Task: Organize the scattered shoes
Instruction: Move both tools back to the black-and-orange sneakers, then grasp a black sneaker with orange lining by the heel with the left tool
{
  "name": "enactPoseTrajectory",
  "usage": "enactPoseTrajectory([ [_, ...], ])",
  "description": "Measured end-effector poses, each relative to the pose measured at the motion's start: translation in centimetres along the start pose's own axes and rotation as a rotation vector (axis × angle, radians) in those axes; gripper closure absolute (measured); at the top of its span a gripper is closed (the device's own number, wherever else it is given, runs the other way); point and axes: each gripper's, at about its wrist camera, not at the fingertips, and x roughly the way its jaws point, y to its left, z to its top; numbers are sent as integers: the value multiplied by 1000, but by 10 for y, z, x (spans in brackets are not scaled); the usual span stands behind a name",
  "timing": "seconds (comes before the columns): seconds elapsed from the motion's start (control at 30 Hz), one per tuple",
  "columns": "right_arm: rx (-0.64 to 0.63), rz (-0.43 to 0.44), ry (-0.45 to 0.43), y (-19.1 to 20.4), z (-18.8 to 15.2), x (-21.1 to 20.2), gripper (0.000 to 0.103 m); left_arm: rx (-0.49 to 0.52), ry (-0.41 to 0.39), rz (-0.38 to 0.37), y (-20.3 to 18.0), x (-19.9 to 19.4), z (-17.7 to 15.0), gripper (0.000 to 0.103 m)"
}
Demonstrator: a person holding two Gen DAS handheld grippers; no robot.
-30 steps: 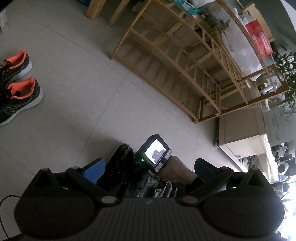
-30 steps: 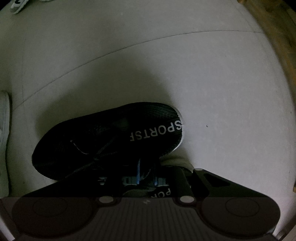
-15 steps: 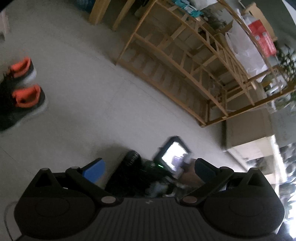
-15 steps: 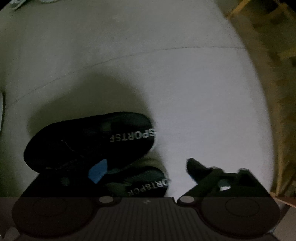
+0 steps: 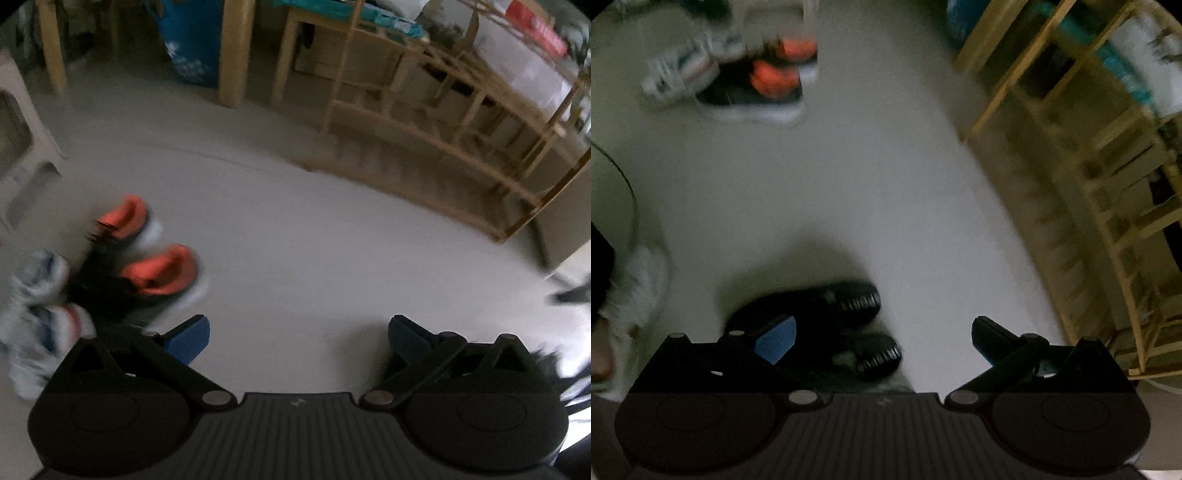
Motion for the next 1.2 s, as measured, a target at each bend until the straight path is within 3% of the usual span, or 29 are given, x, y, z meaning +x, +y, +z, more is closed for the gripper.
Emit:
enactPoseTrajectory([
  [0.2, 59, 27, -189, 6, 0, -66, 0, 29, -29, 64, 80, -24, 15, 0],
  [0.33, 113, 36, -218, 2, 5, -73, 0, 47, -8, 50, 114, -1, 19, 0],
  [0.47, 169, 46, -212, -3, 10, -70, 0, 84, 3, 49, 122, 50, 15, 0],
  [0.6, 214, 58, -176, -8, 9, -58, 0, 107, 74, 5, 110, 127, 14, 0],
  [0.83, 302, 79, -113, -20, 3, -44, 0, -19, 138, -78, 104, 231, 33, 0],
  [1.13, 308, 94, -43, -20, -9, -30, 0, -120, 303, -84, 107, 322, 46, 0],
  [1.17, 307, 95, -38, -20, -11, -29, 0, -136, 308, -86, 107, 325, 45, 4],
  [1.2, 309, 95, -31, -20, -13, -29, 0, -164, 295, -77, 108, 325, 43, 57],
])
